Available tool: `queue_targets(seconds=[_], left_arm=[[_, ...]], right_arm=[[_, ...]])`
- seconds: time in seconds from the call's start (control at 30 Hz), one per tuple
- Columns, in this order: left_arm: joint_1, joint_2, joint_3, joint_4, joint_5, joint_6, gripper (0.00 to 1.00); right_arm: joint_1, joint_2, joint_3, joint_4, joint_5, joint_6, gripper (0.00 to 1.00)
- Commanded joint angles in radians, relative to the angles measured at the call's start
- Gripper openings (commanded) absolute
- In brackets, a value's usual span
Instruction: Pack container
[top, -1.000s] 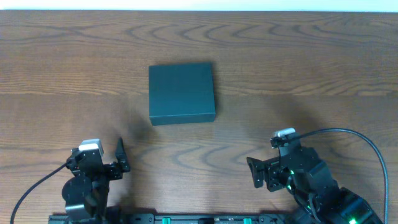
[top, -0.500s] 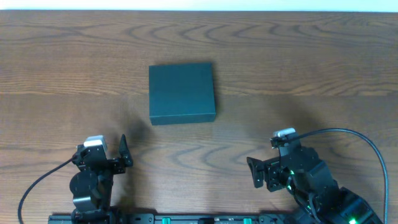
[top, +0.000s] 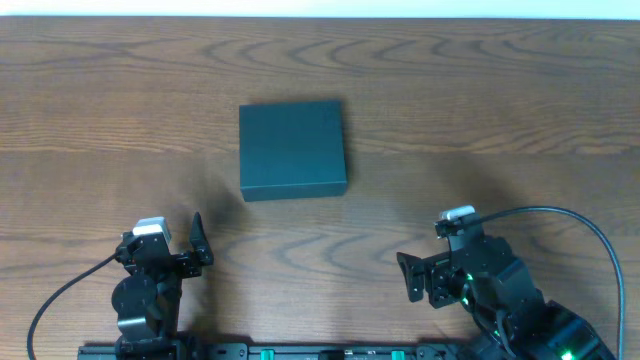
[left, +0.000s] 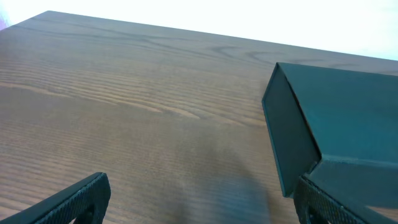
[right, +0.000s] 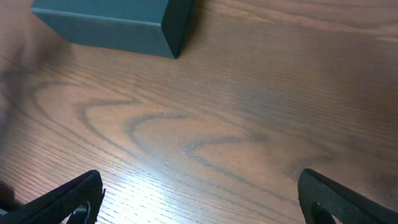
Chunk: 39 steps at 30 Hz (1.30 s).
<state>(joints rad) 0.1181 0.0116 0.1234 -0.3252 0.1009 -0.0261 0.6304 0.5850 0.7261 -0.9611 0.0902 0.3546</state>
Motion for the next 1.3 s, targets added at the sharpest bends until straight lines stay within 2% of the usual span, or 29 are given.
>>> queue_targets(seconds=[0.0,0.6,0.77,0.9,1.03,1.27], left_arm=[[0.006,-0.007,-0.024,0.001,0.0,-0.004,0.95],[0.006,-0.007,-0.024,0.001,0.0,-0.004,0.95],[0.006,-0.007,-0.024,0.0,0.0,-0.004,0.95],[0.006,-0.007,-0.024,0.001,0.0,-0.004,0.95],[0.006,-0.007,-0.024,0.001,0.0,-0.004,0.95],[0.006,-0.007,-0.024,0.001,-0.001,-0.004,0.95]], right_arm=[[-0.008,-0.002,0.005,-0.001,0.011,-0.011,0.99],[-0.008,-0.002,0.005,-0.001,0.01,-0.012,0.99],[-0.06,-0.036,0.002,0.013,0.078,-0.127,0.99],[-0.204,-0.11,-0.038,0.102,0.054,-0.238,0.99],[-0.323,-0.214,-0.132,0.199,0.011,-0.286,0.99],[-0.381,-0.468,-0.354,0.272,0.01,-0.281,0.99]])
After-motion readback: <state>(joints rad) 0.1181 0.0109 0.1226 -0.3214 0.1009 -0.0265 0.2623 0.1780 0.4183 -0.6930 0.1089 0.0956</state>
